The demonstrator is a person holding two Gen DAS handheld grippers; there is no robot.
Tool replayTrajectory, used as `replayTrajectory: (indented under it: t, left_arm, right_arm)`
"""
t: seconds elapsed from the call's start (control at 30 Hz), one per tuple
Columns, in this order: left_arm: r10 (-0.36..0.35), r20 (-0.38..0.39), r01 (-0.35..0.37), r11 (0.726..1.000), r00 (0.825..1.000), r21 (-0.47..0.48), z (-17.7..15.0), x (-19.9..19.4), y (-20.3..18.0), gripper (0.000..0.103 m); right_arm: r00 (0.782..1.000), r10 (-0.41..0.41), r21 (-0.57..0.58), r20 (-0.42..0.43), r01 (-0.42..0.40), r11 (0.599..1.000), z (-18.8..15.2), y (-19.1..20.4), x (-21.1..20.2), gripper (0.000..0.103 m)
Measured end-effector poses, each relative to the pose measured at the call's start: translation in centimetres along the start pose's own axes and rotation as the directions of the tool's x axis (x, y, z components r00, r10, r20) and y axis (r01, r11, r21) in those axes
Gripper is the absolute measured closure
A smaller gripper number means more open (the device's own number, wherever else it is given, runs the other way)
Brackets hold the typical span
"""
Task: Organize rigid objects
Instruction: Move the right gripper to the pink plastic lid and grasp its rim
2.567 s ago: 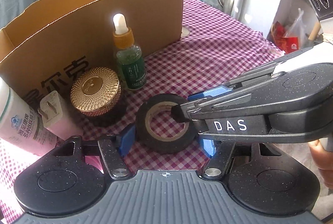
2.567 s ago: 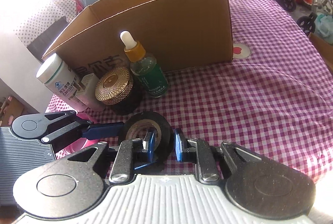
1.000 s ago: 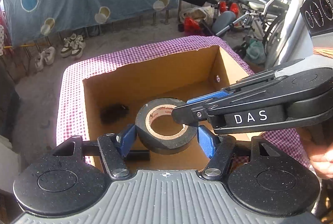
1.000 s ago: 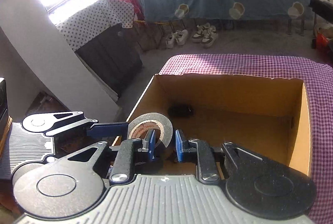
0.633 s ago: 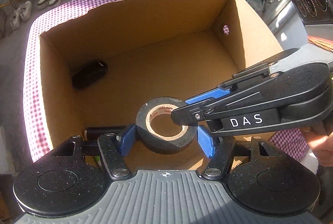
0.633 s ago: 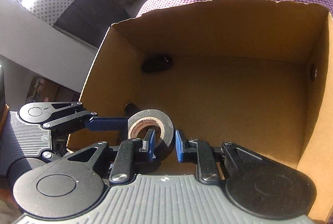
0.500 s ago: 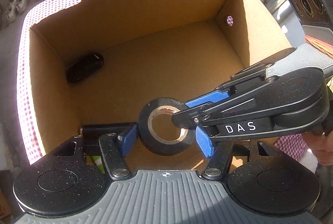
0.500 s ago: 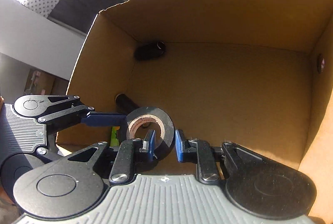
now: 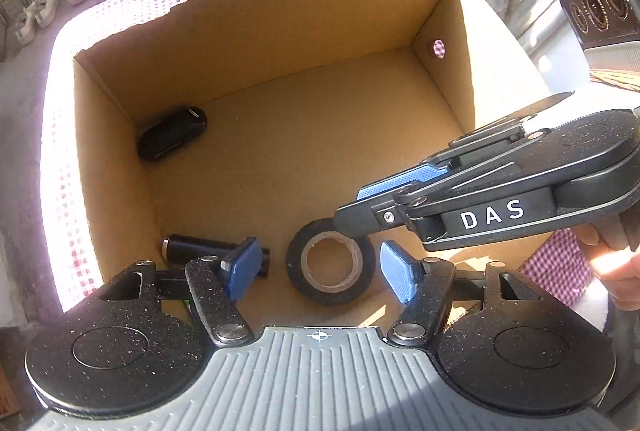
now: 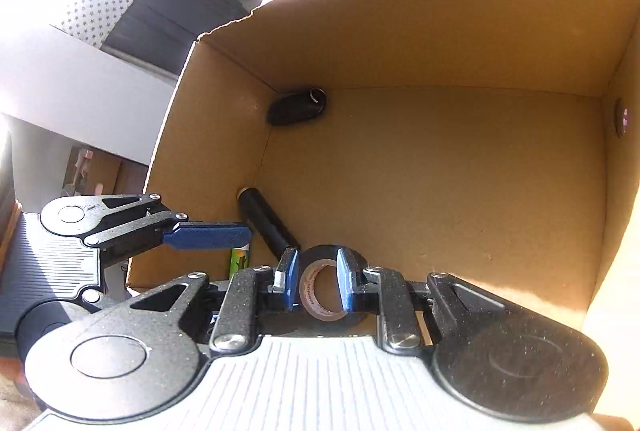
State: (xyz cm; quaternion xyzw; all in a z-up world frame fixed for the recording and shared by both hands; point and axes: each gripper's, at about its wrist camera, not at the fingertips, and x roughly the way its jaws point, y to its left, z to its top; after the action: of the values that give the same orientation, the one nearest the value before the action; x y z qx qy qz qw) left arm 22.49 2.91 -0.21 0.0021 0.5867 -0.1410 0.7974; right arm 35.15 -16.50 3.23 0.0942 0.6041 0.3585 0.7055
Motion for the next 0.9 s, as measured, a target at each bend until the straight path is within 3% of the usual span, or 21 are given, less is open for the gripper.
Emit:
replayTrajectory:
  t: [0.1, 0.2, 0.3, 0.43, 0.5, 0.57, 0.67, 0.9]
  left_arm:
    - [0.009, 0.066, -0.010, 1.000, 0.998, 0.004, -1.0, -2.2, -0.2, 0.036]
    - [0.022, 0.156, -0.024, 1.000, 0.987, 0.011, -2.8, -4.7, -0.8, 0.034]
    - [0.017, 0.244, -0.022, 1.000, 0.970, 0.017, -5.2, -6.8, -1.4, 0.029]
    - [0.007, 0.345, -0.016, 1.000, 0.939, 0.023, -5.4, -8.3, -3.0, 0.025]
    - [0.008, 0.374, -0.015, 1.000, 0.927, 0.016, -6.4, -8.8, -3.2, 0.024]
    - [0.007, 0.397, -0.007, 1.000, 0.918, -0.001, -7.8, -9.0, -3.7, 0.021]
    - [-0.001, 0.407, 0.004, 1.000, 0.914, -0.007, -9.4, -8.4, -3.7, 0.016]
    - [0.036, 0.362, -0.026, 0.999, 0.931, -0.032, -13.6, -5.7, -5.3, 0.010]
  right_arm:
    - [0.994, 0.021, 0.005, 0.104, -0.022, 1.000, -1.5, 0.3, -3.4, 0.080]
    - [0.973, 0.052, 0.015, 0.225, -0.057, 0.998, -4.1, 0.5, -7.0, 0.079]
    - [0.931, 0.075, 0.016, 0.358, -0.086, 0.996, -7.6, 1.0, -10.2, 0.079]
    - [0.848, 0.077, 0.026, 0.525, -0.106, 0.994, -14.6, 1.6, -13.2, 0.078]
    - [0.817, 0.058, 0.044, 0.574, -0.102, 0.994, -17.9, 1.4, -13.6, 0.072]
    - [0.798, 0.035, 0.079, 0.602, -0.102, 0.992, -20.5, 1.0, -13.3, 0.053]
    - [0.801, 0.009, 0.137, 0.599, -0.114, 0.984, -23.5, 0.4, -11.8, 0.052]
    - [0.861, -0.042, 0.190, 0.507, -0.064, 0.980, -26.2, 0.3, -7.8, 0.052]
